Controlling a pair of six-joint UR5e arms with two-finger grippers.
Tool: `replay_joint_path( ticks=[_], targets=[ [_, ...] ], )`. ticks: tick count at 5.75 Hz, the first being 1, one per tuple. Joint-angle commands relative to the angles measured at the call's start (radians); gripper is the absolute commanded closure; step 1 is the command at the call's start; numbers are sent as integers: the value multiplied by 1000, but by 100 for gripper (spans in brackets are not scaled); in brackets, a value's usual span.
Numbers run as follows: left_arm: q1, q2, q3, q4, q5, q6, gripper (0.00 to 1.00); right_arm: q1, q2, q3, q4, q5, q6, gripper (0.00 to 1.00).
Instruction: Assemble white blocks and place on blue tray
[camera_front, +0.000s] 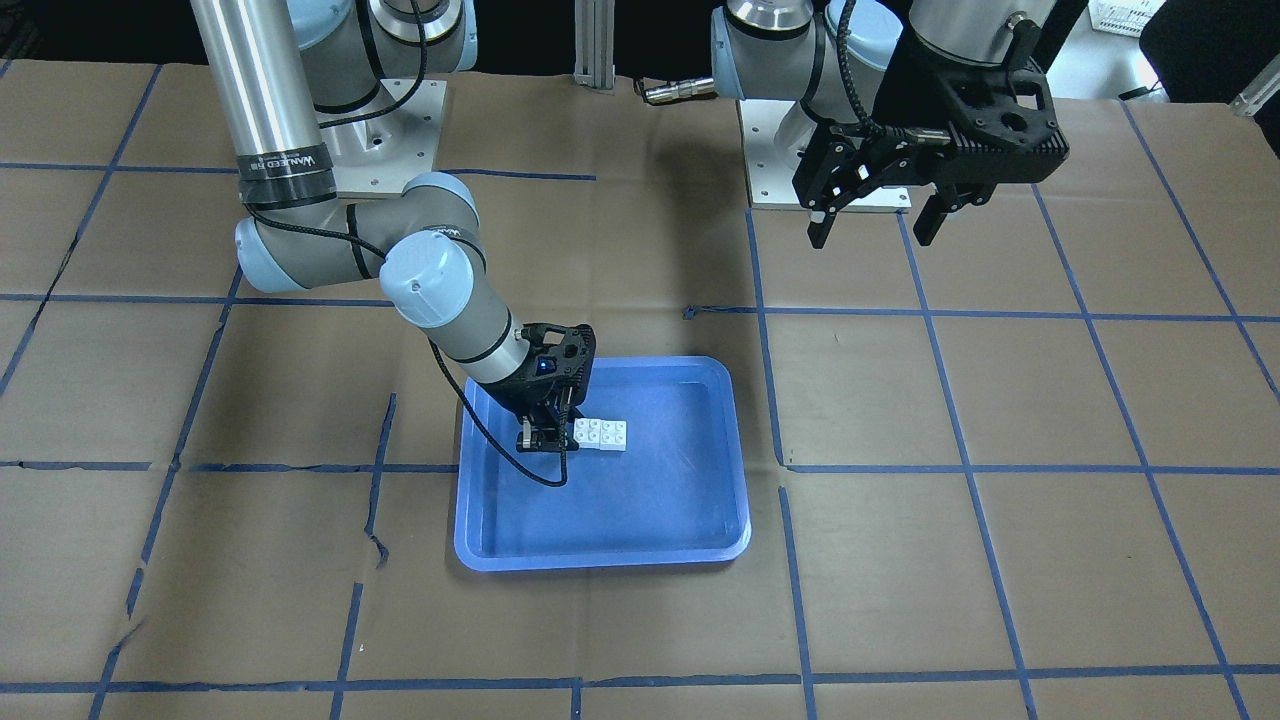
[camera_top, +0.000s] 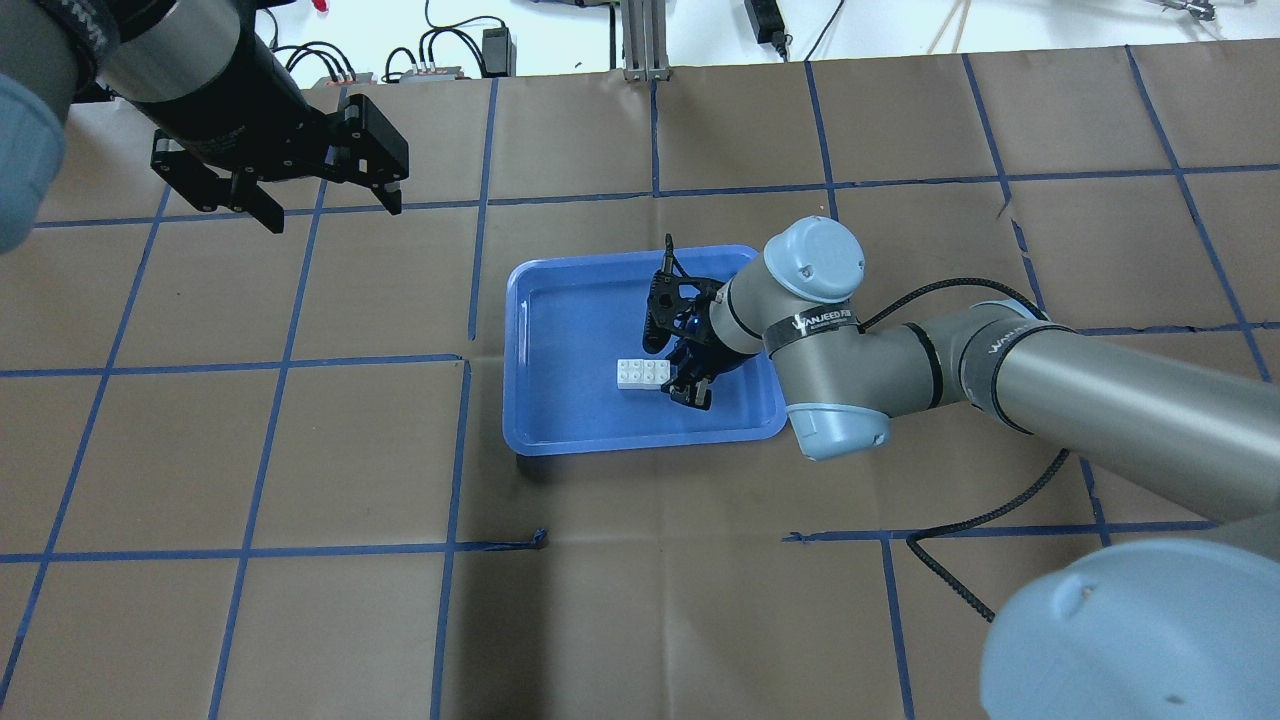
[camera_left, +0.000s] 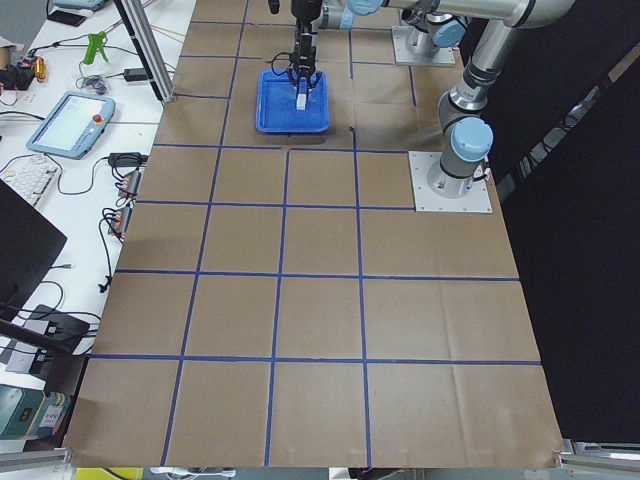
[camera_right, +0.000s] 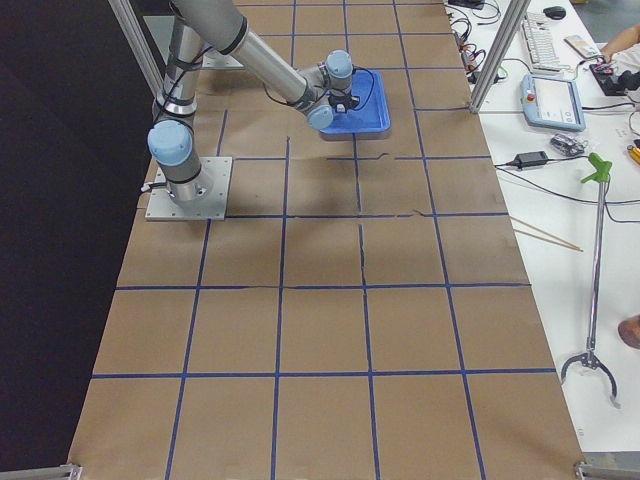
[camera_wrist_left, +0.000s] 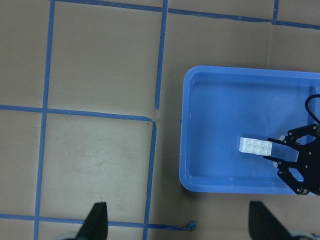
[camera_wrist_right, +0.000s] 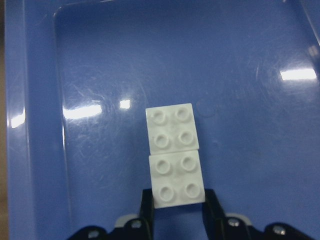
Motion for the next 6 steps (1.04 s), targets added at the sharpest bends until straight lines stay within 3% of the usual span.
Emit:
replay_joint_path(
  ticks=[1,6],
  targets=[
    [0,0,1,1,0,0,1,0,0,0,0,2,0,78],
    [2,0,-1,0,0,0,1,0,2,0,-26,3,42,75]
  ],
)
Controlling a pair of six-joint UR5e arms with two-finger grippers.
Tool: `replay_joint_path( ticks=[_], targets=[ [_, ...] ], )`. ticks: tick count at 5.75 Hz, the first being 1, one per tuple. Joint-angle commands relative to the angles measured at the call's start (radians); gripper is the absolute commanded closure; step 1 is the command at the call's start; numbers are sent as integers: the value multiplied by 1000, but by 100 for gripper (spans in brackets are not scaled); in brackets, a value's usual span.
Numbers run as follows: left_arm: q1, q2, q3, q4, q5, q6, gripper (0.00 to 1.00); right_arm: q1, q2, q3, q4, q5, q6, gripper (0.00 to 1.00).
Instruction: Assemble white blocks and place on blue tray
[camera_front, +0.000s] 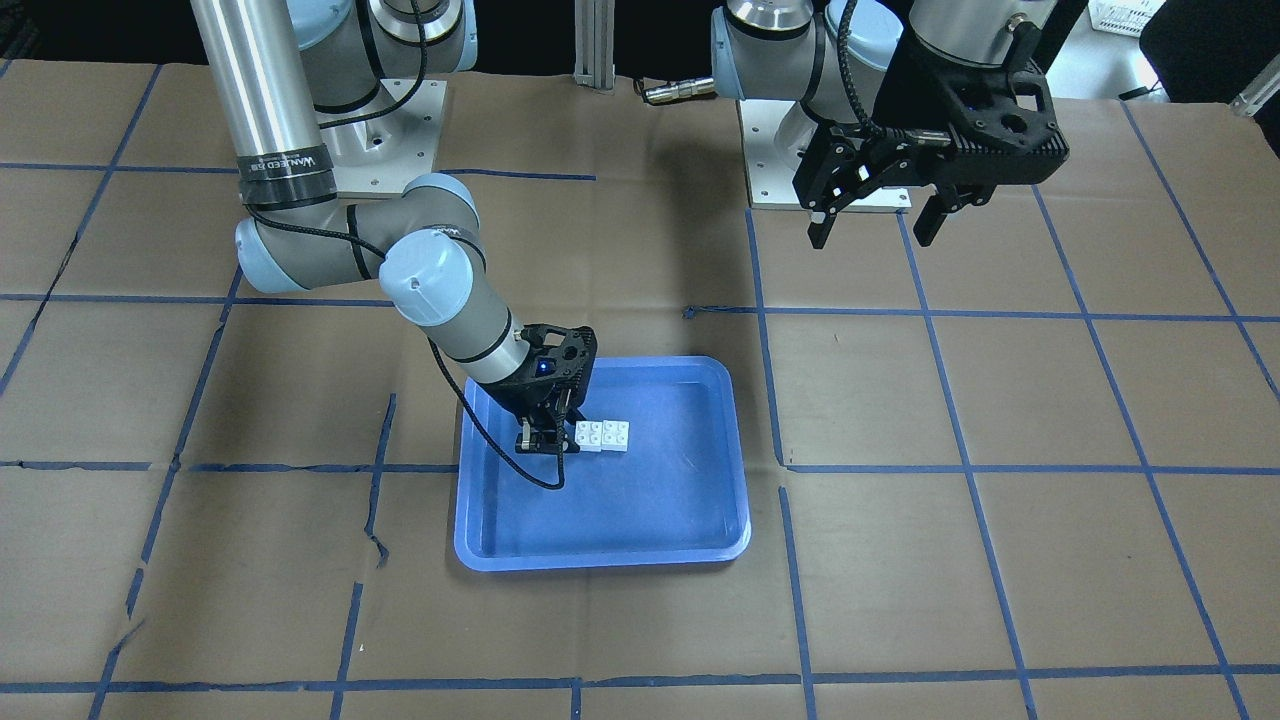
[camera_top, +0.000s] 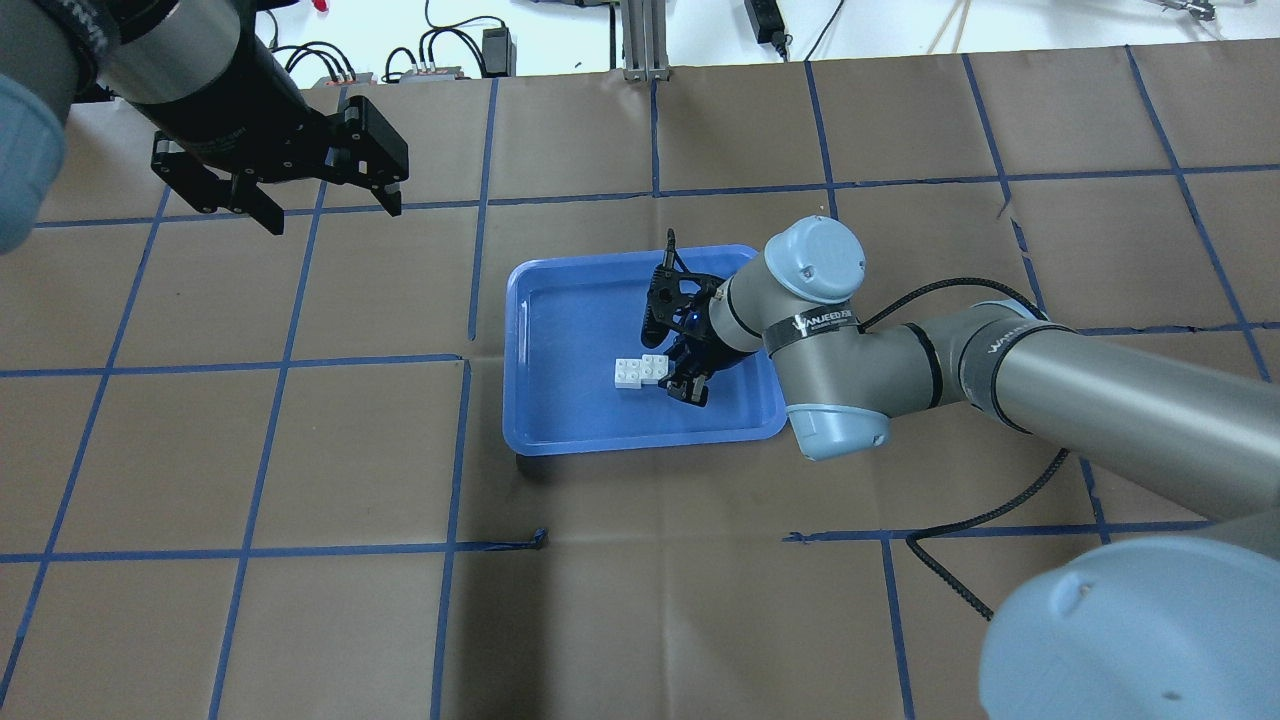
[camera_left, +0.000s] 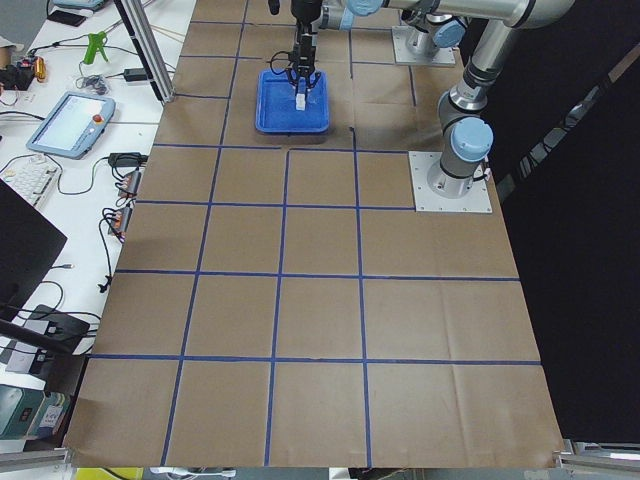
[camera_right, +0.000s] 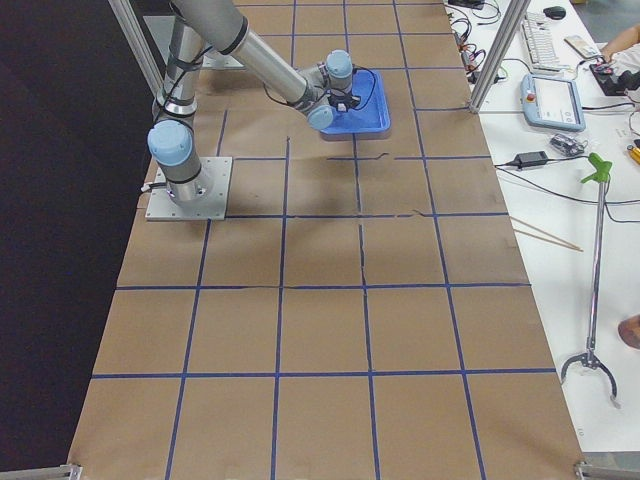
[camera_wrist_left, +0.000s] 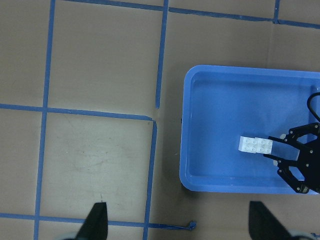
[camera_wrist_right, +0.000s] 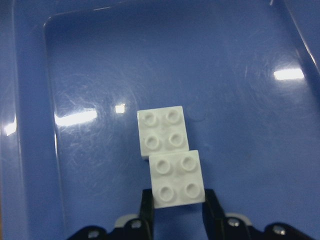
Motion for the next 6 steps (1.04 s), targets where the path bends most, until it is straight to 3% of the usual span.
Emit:
replay_joint_path(
  ticks=[1,2,3,6],
  targets=[
    [-1,0,-11,2,0,0,1,0,0,0,-1,0,1,72],
    [5,0,-11,2,0,0,1,0,0,0,-1,0,1,71],
    [16,0,-12,2,-1,0,1,0,0,0,-1,0,3,63],
    [14,0,-12,2,-2,0,1,0,0,0,-1,0,3,59]
  ],
)
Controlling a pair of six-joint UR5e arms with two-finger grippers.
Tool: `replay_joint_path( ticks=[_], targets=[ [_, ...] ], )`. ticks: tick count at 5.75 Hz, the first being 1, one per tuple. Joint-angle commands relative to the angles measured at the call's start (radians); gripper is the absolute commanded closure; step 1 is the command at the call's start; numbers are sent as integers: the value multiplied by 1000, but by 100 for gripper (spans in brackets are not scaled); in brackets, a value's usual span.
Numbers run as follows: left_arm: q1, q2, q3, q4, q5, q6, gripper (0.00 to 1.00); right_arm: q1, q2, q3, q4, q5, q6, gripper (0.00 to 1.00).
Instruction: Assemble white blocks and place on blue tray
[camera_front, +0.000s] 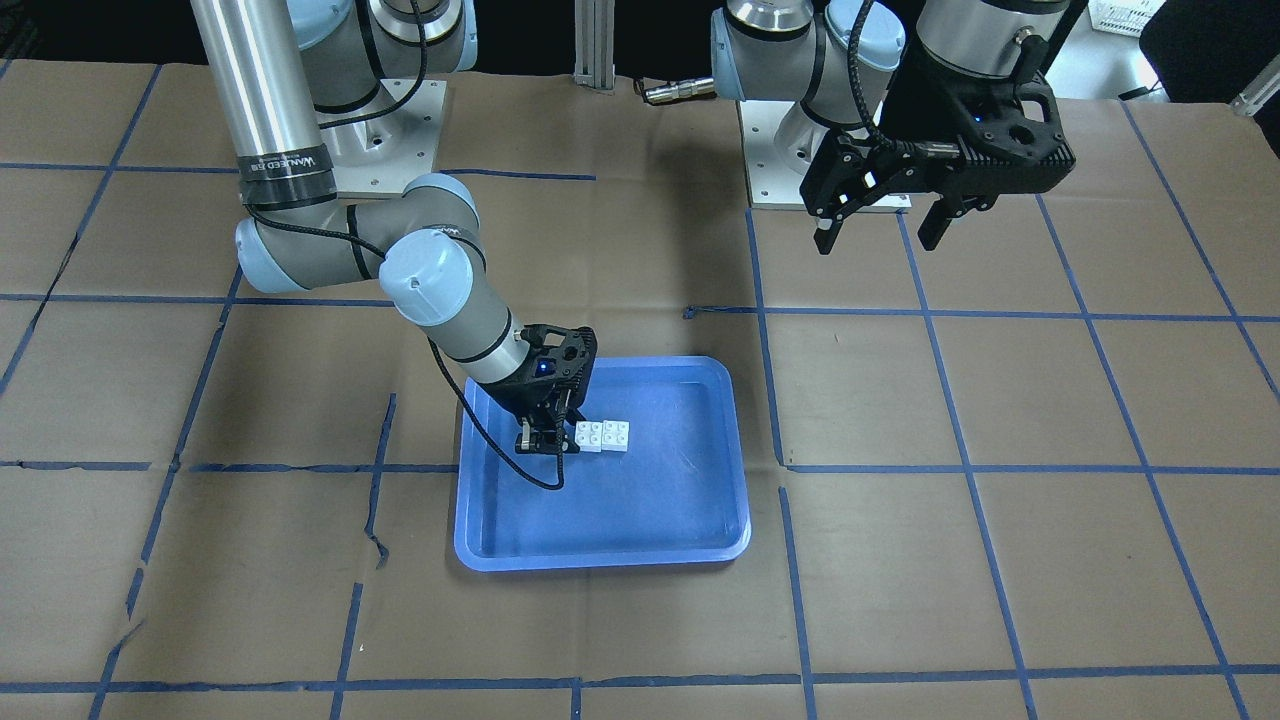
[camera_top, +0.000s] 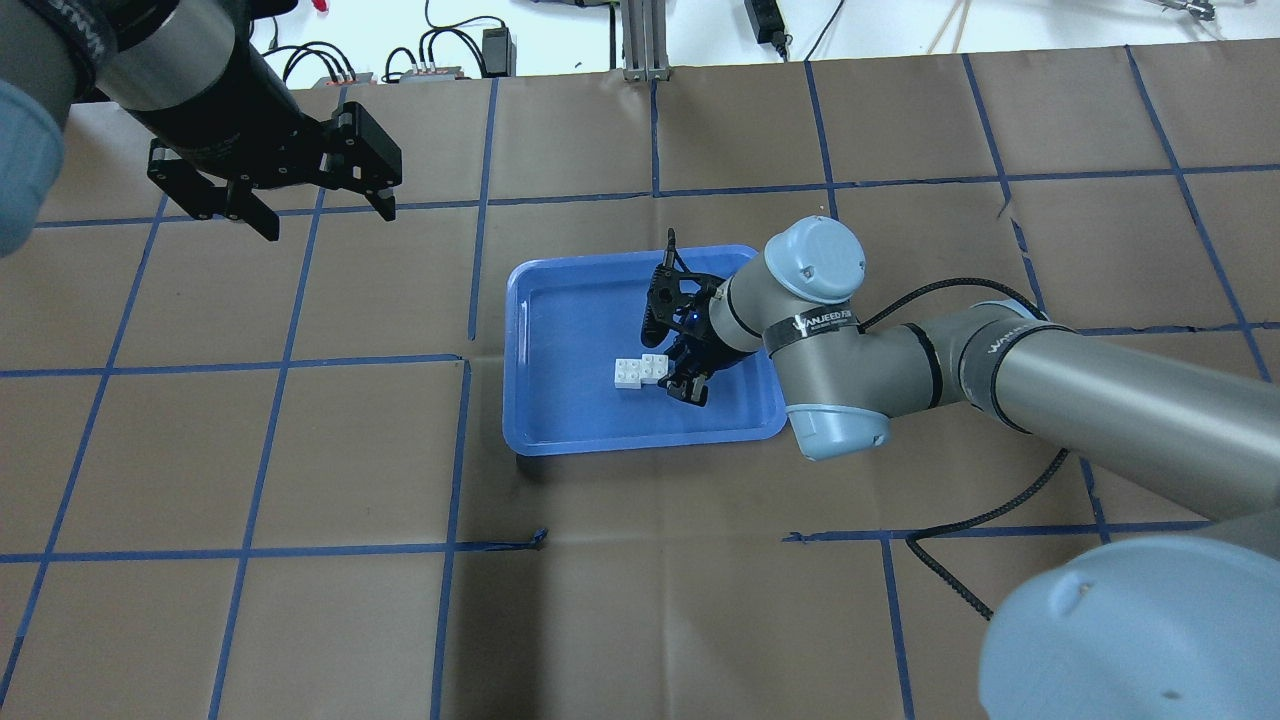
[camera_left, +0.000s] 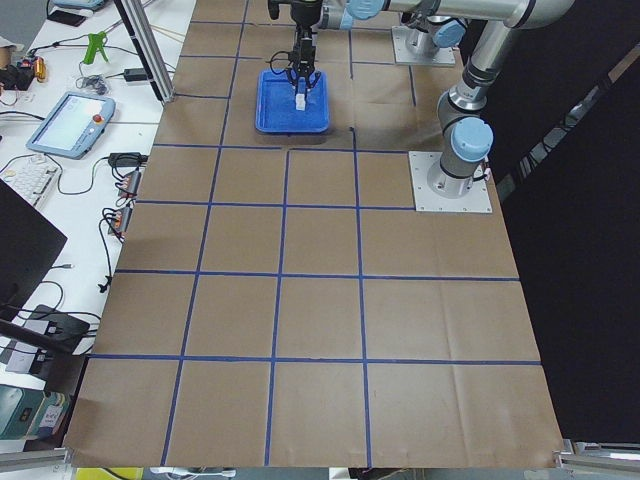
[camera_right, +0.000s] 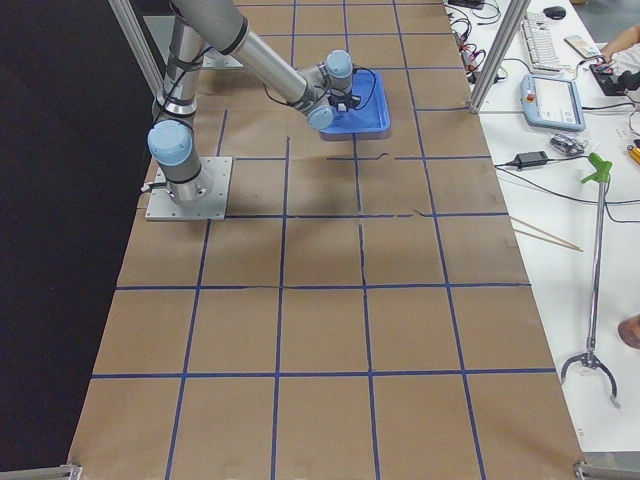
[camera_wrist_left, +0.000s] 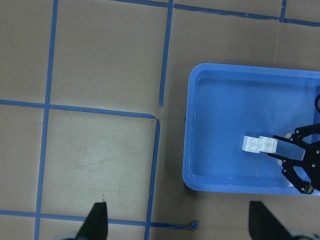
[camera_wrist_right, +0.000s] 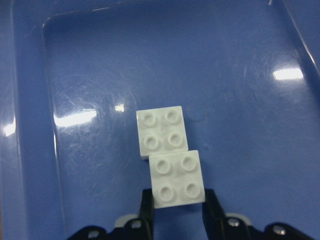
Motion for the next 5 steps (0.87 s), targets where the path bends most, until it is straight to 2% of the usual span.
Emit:
replay_joint_path(
  ticks=[1,2,5],
  targets=[
    [0,-2,0,0,0,0,1,0,0,0,-1,0,0,58],
    [0,0,0,0,0,0,1,0,0,0,-1,2,0,54],
    [0,0,0,0,0,2,1,0,0,0,1,2,0,51]
  ],
)
